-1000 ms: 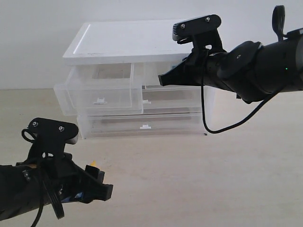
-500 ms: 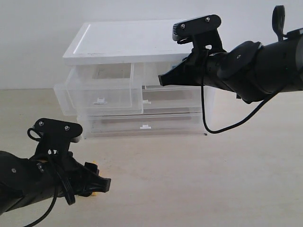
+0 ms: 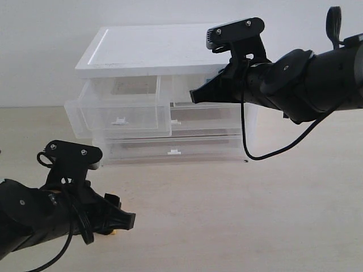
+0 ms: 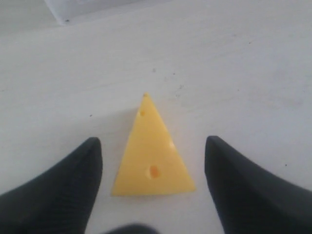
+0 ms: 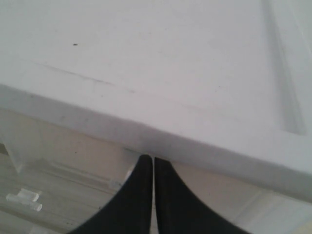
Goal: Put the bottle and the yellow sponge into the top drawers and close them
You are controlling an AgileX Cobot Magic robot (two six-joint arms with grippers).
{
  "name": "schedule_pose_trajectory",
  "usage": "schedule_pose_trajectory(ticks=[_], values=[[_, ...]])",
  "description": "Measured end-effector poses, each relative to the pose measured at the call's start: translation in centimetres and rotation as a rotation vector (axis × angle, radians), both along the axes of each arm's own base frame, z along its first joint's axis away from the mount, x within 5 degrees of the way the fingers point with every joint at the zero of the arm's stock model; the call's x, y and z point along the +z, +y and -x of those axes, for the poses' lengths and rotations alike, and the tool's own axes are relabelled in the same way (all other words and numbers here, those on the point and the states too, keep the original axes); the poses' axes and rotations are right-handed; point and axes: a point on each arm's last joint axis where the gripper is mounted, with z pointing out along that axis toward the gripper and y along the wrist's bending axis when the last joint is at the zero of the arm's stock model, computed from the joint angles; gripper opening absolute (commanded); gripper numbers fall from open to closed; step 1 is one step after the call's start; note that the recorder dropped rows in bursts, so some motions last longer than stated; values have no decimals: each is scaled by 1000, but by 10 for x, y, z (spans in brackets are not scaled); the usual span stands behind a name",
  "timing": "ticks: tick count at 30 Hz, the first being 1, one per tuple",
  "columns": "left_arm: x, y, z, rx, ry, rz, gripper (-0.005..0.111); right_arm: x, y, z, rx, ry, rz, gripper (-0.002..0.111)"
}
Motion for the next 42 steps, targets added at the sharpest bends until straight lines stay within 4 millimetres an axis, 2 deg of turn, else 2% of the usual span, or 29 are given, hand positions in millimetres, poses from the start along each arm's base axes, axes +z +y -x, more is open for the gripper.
schedule_pose_trajectory(ticks=[6, 12, 17, 22, 32, 42], values=[[-20, -1, -3, 1, 44, -51, 58, 0, 0, 0, 0, 0, 0, 0], [-24, -7, -10, 5, 43, -58, 55, 0, 0, 0, 2, -1, 3, 0], [-24, -7, -10, 5, 42, -59, 27, 0, 0, 0, 6, -2, 7, 0], [-24, -7, -10, 0, 41, -65, 4, 0, 0, 0, 8, -4, 10, 0], [-22, -9, -8, -42, 60, -58, 4, 0, 0, 0, 8, -5, 11, 0], [17, -1, 14, -105, 29, 58, 4, 0, 0, 0, 15, -10, 27, 0]])
